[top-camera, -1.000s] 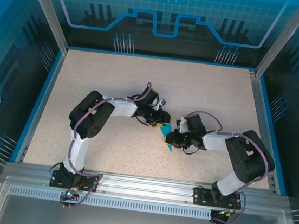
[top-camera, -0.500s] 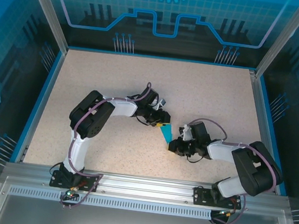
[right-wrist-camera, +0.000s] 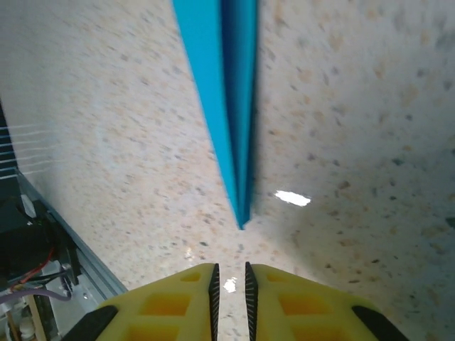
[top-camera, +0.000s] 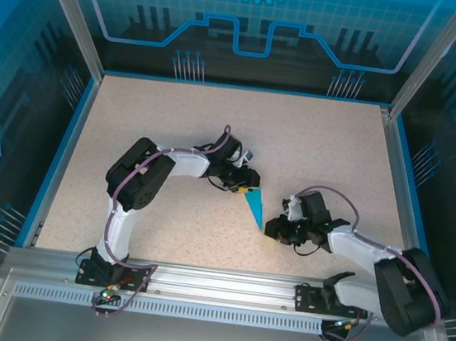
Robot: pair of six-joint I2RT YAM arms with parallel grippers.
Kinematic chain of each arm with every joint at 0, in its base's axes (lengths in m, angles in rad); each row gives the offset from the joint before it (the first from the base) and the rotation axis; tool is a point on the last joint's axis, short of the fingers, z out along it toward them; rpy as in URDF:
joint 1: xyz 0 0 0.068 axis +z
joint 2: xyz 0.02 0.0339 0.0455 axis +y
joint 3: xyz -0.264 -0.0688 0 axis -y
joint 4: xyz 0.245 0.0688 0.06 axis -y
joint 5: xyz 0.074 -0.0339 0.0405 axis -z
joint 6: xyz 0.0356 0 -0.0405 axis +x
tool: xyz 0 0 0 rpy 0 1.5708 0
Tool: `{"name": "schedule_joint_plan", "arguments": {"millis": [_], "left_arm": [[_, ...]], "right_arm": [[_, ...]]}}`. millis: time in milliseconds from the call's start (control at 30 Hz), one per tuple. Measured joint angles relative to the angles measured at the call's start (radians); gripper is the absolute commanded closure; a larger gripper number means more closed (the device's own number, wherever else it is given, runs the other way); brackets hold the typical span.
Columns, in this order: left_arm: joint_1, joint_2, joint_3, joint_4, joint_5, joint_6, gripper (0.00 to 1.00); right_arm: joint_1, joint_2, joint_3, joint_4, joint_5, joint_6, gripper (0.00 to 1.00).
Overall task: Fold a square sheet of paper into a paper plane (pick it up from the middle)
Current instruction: Fold the wing for the fifth time at the center of the table.
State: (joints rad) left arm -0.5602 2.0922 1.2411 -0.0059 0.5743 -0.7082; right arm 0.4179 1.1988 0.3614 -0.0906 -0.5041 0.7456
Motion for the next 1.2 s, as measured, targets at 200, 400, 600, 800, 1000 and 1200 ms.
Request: {"name": "schedule_joint_plan", "arguments": {"millis": [200,400,600,800,1000,1200], "left_arm": [[0.000,0.000,0.002,-0.003,0.000,0.000,0.59],[0.000,0.000,0.002,-0.003,0.002,0.000,0.59],[0.000,0.000,0.002,-0.003,0.003,0.000,0.59],[0.000,0.001,0.004,-0.006,0.003,0.000,0.58],[0.000,0.005,0.021,-0.031,0.003,0.001,0.55],[0.000,0.002,0.028,-0.039,0.011,0.003,0.48]], "right_arm": [[-0.001,0.021,0.116,0.006,0.002,0.006,0.79],[0.015,0.213,0.227,0.086,-0.016,0.035,0.79],[0.025,0.383,0.273,0.156,-0.039,0.044,0.82],[0.020,0.470,0.264,0.183,-0.051,0.046,0.84],[0.009,0.463,0.220,0.255,-0.063,0.043,0.85],[0.000,0.461,0.193,0.306,-0.080,0.043,0.86]]}}
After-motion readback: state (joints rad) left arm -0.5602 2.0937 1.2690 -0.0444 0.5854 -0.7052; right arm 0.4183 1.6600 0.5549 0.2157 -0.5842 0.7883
